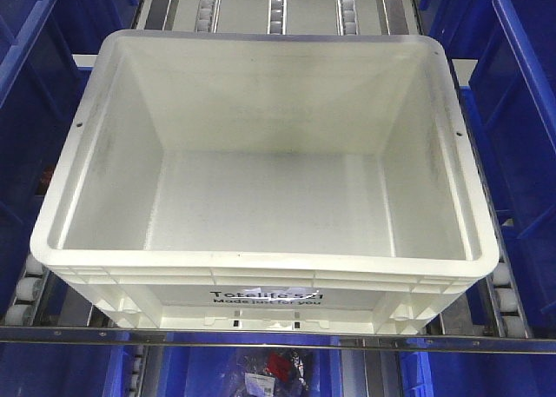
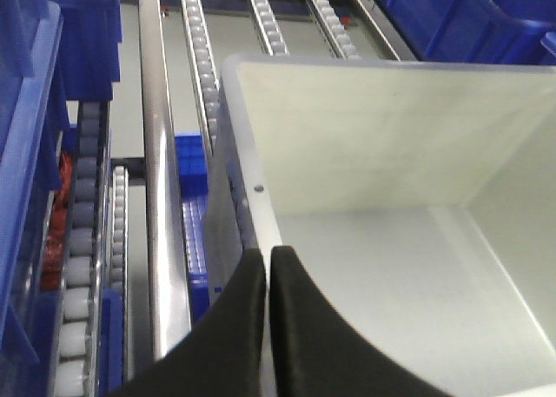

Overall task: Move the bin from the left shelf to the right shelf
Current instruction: 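Lower both open grippers toward the side rims of the white crate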

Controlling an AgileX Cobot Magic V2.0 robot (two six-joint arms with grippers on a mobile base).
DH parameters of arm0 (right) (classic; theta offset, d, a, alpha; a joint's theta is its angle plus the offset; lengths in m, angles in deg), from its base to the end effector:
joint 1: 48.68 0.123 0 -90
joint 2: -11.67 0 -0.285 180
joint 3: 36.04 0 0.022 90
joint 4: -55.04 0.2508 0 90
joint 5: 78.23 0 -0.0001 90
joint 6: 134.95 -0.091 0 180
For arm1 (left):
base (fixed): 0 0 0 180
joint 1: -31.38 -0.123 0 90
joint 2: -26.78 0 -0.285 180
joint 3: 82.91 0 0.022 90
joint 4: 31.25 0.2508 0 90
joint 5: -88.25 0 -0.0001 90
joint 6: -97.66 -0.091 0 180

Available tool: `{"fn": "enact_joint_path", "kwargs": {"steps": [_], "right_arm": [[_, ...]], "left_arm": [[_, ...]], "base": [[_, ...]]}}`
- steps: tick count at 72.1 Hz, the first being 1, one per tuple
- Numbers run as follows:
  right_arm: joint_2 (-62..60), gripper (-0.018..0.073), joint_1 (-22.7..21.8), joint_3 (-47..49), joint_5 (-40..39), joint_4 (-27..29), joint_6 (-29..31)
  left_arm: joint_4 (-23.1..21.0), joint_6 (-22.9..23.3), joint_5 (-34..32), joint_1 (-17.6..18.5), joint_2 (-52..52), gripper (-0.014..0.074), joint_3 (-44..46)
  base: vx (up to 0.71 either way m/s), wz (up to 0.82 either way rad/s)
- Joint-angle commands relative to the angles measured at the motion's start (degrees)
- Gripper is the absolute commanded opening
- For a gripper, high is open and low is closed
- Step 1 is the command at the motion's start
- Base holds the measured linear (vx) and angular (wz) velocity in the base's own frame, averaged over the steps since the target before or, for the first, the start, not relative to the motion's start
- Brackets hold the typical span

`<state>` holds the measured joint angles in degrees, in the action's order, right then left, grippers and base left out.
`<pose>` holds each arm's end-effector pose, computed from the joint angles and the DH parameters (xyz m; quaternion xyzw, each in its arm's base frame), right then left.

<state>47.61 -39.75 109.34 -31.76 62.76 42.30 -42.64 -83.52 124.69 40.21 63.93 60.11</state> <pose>0.0769 0.0211 0.3536 -0.0318 0.8504 0.1185 0.5117 0.0902 -0.0248 0.3538 0.0394 0.8176 -0.1315 0.5592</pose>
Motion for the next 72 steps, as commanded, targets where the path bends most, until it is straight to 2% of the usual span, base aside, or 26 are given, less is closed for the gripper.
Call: {"fn": "enact_joint_path", "kwargs": {"steps": [1, 13, 23, 33, 40, 48, 57, 72], "right_arm": [[0.8, -0.0005, -0.1, 1.8, -4.0, -0.5, 1.9], [0.8, 0.0011, -0.1, 1.8, -5.1, -0.1, 2.2], [0.8, 0.0110, -0.1, 1.8, -5.5, 1.2, 2.7], [0.8, 0.0313, -0.1, 1.8, -5.0, 3.9, 6.5], [0.8, 0.0490, -0.1, 1.8, -5.0, 4.4, 6.8], [0.8, 0.0631, -0.1, 1.8, -5.0, 4.2, 6.8], [0.8, 0.0652, -0.1, 1.8, -5.0, 4.2, 6.8], [0.8, 0.0602, -0.1, 1.8, -5.0, 5.0, 6.8]], "left_arm": [[-0.8, 0.8, -3.4, 0.4, 0.6, -0.0006, 1.8], [-0.8, 0.7, -3.4, 0.4, 0.6, 0.0016, 1.8], [-0.8, 0.4, -2.8, 0.4, 0.6, 0.0128, 1.8], [-0.8, -0.2, -1.9, 0.4, 0.6, 0.0285, 1.8], [-0.8, -0.2, -1.7, 0.4, 0.6, 0.0382, 1.8], [-0.8, -0.1, -1.7, 0.4, 0.6, 0.0433, 1.8], [-0.8, -0.1, -3.0, 0.4, 0.6, 0.0433, 1.8], [-0.8, -0.1, -6.4, 0.4, 0.6, 0.0433, 1.8]], "base": [[0.00, 0.00], [0.00, 0.00], [0.00, 0.00], [0.00, 0.00], [0.00, 0.00], [0.00, 0.00], [0.00, 0.00], [0.00, 0.00]]}}
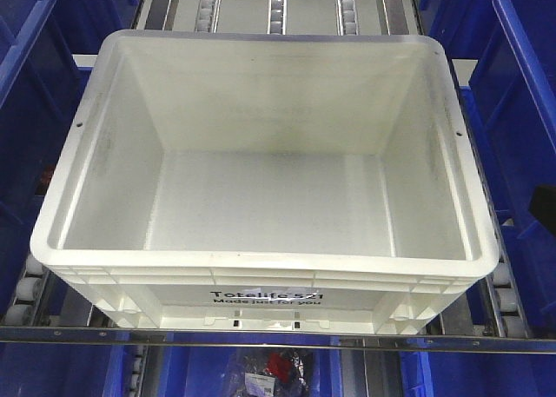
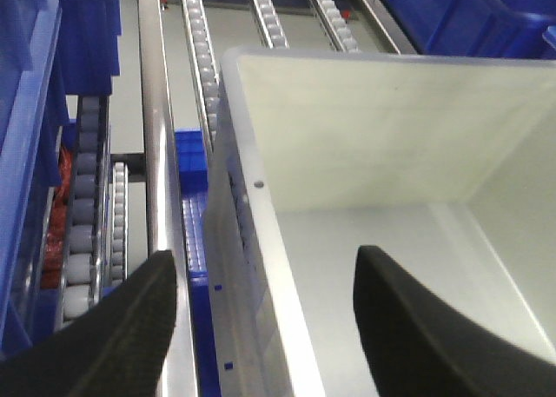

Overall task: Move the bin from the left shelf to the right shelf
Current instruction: 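Lower both open grippers toward the side rims of the white crate, then close both grippers on the opposite side rims of the white crate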

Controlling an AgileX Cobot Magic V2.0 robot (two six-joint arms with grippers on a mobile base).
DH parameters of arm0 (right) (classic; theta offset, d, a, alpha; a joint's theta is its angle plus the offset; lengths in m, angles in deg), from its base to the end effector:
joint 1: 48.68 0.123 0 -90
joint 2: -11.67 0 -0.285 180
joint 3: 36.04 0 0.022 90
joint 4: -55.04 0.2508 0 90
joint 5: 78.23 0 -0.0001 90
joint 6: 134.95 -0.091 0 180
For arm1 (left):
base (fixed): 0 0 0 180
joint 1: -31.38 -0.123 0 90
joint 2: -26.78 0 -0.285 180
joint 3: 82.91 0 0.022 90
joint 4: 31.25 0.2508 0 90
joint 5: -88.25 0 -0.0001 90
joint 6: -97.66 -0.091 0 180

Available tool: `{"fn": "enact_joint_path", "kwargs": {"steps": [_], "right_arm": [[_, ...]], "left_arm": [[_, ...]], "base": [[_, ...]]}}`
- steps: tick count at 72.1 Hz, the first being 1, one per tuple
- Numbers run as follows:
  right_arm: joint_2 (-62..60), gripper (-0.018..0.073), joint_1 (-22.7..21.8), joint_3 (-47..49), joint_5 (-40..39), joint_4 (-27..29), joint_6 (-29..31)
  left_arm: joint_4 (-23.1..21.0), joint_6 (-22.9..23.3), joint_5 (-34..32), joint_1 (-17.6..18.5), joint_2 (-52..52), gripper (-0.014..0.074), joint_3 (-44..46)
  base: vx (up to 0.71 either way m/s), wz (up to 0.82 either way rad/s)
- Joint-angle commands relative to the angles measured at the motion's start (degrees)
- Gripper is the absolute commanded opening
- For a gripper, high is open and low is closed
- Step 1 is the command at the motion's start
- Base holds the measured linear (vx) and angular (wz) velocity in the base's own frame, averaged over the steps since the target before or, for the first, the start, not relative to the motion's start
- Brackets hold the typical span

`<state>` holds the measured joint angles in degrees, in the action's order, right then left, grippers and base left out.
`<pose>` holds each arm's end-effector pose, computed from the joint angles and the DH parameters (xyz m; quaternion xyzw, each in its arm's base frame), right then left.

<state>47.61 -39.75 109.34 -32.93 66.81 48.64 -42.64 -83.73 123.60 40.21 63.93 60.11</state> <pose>0.0768 0.0254 0.3560 -0.0696 0.8404 0.1245 0.5229 0.0908 -0.0246 0.3554 0.0396 0.8122 -0.1307 0.5672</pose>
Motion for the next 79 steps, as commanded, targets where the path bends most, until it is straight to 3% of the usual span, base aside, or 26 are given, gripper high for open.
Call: {"fn": "enact_joint_path", "kwargs": {"steps": [1, 10, 24, 42, 63, 79], "right_arm": [[0.8, 0.0601, -0.1, 1.8, -3.8, 0.9, 0.4], [0.8, 0.0587, -0.1, 1.8, -3.1, 1.1, 0.4], [2.1, 0.0587, -0.1, 3.0, 3.2, 2.4, 0.2], [12.9, 0.0587, -0.1, 12.9, 10.8, 2.0, -0.4], [25.6, 0.0585, -0.1, 19.0, 11.2, 2.1, 0.4], [30.0, 0.0585, -0.1, 20.3, 9.8, 2.1, 1.1]], "left_arm": [[-0.8, 0.1, -5.3, 0.4, 0.6, 0.0433, 1.8], [-0.8, 0.1, -3.0, 0.4, 0.6, 0.0433, 1.8], [-0.8, 0.0, 8.2, 0.4, 0.6, 0.0433, 2.9], [-0.7, 0.1, 18.4, 0.4, 10.7, 0.0433, 15.3], [-0.8, -0.2, 18.5, 0.4, 25.7, 0.0433, 20.4], [-0.8, -1.7, 16.6, 0.4, 31.1, 0.0433, 20.5]], "base": [[0.00, 0.00], [0.00, 0.00], [0.00, 0.00], [0.00, 0.00], [0.00, 0.00], [0.00, 0.00]]}}
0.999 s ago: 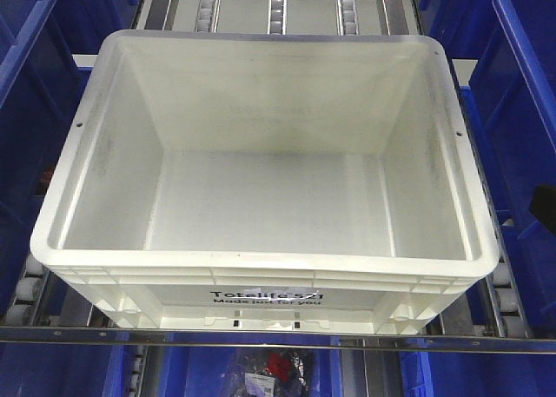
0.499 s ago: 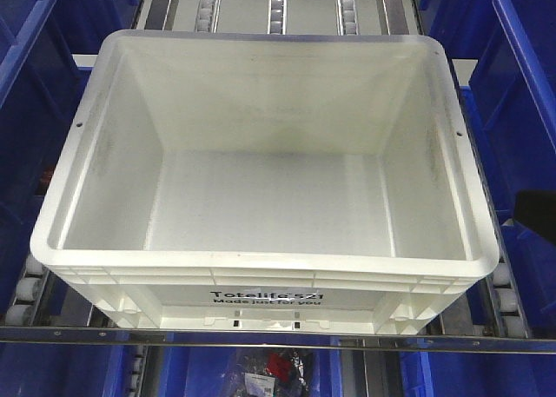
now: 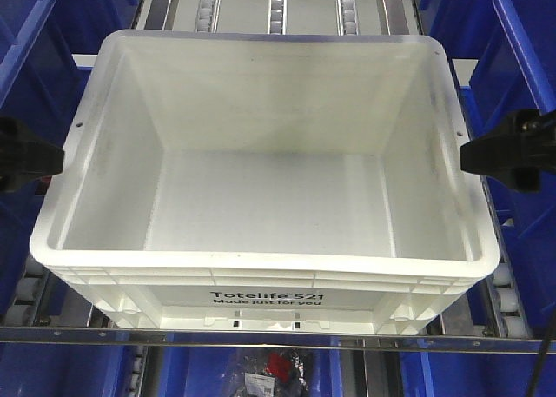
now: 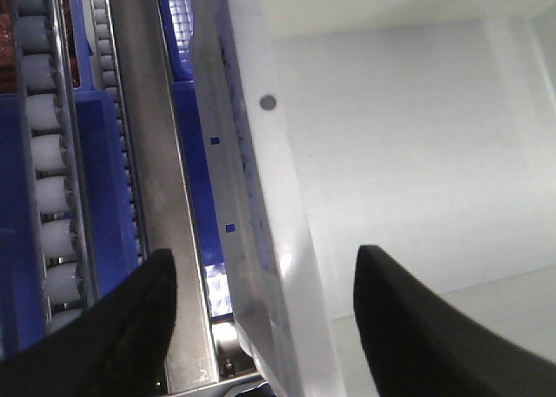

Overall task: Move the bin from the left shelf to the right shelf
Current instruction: 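Close both grippers on the opposite side rims of the white crate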

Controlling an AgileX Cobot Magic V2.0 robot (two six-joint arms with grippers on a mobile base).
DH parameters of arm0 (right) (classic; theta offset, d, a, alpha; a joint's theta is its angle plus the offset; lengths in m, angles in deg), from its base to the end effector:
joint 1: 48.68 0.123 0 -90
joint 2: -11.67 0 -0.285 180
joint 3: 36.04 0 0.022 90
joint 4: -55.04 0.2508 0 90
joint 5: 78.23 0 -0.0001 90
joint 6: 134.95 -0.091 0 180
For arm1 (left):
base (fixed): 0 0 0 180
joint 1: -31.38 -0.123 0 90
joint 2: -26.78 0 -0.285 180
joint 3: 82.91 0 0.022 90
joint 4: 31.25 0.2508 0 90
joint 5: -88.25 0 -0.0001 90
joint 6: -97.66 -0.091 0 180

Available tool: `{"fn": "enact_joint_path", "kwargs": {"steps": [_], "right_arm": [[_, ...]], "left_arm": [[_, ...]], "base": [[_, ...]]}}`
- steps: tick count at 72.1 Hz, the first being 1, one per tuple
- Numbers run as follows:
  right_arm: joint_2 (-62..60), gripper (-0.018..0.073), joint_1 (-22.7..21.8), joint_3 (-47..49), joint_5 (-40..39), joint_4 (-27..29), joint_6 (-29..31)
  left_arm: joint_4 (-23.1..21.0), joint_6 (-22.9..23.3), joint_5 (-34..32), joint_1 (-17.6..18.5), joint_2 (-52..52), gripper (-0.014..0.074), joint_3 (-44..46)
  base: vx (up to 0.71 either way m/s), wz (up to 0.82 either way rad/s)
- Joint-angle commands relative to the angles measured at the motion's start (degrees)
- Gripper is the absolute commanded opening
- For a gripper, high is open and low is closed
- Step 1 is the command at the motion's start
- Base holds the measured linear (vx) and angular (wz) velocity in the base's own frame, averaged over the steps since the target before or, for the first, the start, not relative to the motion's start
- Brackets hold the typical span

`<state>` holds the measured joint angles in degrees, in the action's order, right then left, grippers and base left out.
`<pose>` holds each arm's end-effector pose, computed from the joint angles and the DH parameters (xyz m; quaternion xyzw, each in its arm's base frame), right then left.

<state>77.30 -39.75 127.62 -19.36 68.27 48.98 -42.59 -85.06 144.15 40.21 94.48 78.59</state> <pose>0.1798 0.0463 0.3709 -0.0819 0.9326 0.1273 0.3277 0.1918 -0.0448 0.3549 0.0690 0.9390 -0.1125 0.3176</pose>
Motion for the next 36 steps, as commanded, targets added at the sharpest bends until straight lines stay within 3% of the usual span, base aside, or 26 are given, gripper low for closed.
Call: {"fn": "enact_joint_path", "kwargs": {"steps": [1, 36], "right_arm": [[0.5, 0.0585, -0.1, 2.1, -3.9, 0.7, 0.7], [1.5, 0.0585, -0.1, 2.1, -9.9, 1.0, 0.9]], "left_arm": [[-0.9, -0.4, -4.1, 0.4, 0.7, 0.0433, 2.0], [-0.9, -1.5, -4.9, 0.4, 5.9, 0.0433, 5.7]], "base": [[0.00, 0.00], [0.00, 0.00]]}}
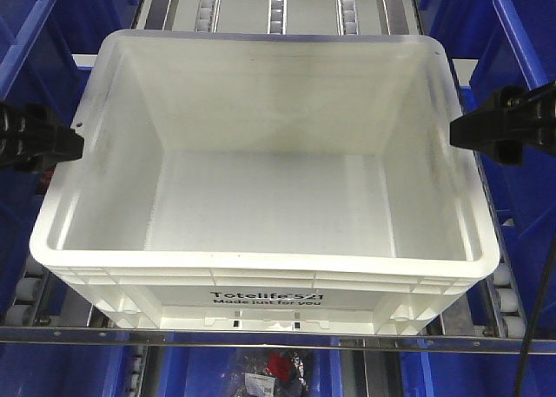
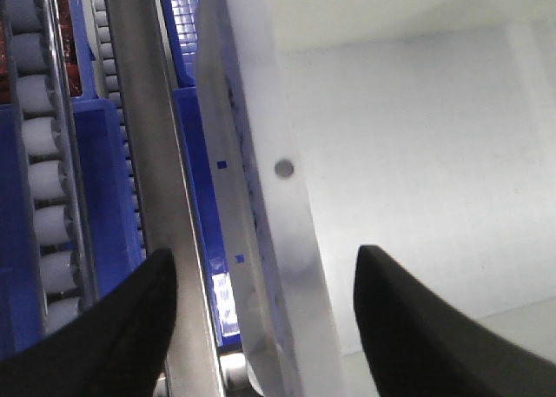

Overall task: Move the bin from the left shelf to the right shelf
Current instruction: 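Close both grippers on the opposite side rims of the white crate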

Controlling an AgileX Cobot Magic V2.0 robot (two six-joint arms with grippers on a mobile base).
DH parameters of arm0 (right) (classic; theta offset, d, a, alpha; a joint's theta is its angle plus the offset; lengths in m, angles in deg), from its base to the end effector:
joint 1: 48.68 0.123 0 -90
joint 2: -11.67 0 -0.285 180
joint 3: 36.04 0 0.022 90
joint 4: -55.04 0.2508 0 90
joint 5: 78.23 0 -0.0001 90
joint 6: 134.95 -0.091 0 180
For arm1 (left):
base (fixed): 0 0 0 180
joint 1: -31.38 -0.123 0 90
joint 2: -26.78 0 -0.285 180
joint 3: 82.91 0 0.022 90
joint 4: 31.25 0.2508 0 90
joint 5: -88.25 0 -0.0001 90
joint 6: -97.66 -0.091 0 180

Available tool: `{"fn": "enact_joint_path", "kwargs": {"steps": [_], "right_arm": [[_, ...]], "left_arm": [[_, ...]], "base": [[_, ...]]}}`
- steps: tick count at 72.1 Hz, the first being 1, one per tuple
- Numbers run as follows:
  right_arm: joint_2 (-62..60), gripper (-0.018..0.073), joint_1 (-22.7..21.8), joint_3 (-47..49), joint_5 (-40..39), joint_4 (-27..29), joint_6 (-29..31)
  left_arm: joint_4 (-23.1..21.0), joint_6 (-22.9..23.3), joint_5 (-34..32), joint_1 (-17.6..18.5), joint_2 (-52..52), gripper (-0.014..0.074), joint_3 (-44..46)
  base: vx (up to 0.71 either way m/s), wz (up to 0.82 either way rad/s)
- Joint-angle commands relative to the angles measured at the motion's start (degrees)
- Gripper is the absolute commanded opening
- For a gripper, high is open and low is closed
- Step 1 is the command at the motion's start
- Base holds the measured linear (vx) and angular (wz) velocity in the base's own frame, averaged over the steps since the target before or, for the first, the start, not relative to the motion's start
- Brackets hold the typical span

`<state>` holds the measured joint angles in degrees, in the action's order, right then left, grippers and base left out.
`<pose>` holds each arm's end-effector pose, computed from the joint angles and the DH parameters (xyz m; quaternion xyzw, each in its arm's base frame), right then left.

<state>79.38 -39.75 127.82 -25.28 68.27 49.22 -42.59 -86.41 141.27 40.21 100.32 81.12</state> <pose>0.1959 0.0476 0.3710 -0.0749 0.9211 0.1261 0.3607 0.2203 -0.0487 0.3496 0.0751 0.9399 -0.1070 0.3154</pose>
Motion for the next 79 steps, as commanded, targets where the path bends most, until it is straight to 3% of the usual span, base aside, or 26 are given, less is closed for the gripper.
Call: {"fn": "enact_joint_path", "kwargs": {"steps": [1, 21, 34, 79], "right_arm": [[-0.6, 0.0585, -0.1, 1.9, -4.0, 1.0, 0.7], [0.4, 0.0585, -0.1, 1.9, -5.9, 1.0, 0.9], [3.4, 0.0585, -0.1, 1.9, -6.0, 1.4, 1.8], [11.3, 0.0585, -0.1, 1.9, -7.7, 2.4, 2.8]], "left_arm": [[-0.9, -0.1, -1.9, 0.4, 0.4, 0.0433, 3.5], [-1.0, -0.1, -2.8, 0.4, 3.1, 0.0433, 5.5], [-4.0, -0.3, -4.3, 0.4, 5.4, 0.0433, 5.5], [-3.8, -0.5, -7.4, 0.4, 9.4, 0.0433, 5.5]], "base": [[0.00, 0.00], [0.00, 0.00], [0.00, 0.00], [0.00, 0.00]]}}
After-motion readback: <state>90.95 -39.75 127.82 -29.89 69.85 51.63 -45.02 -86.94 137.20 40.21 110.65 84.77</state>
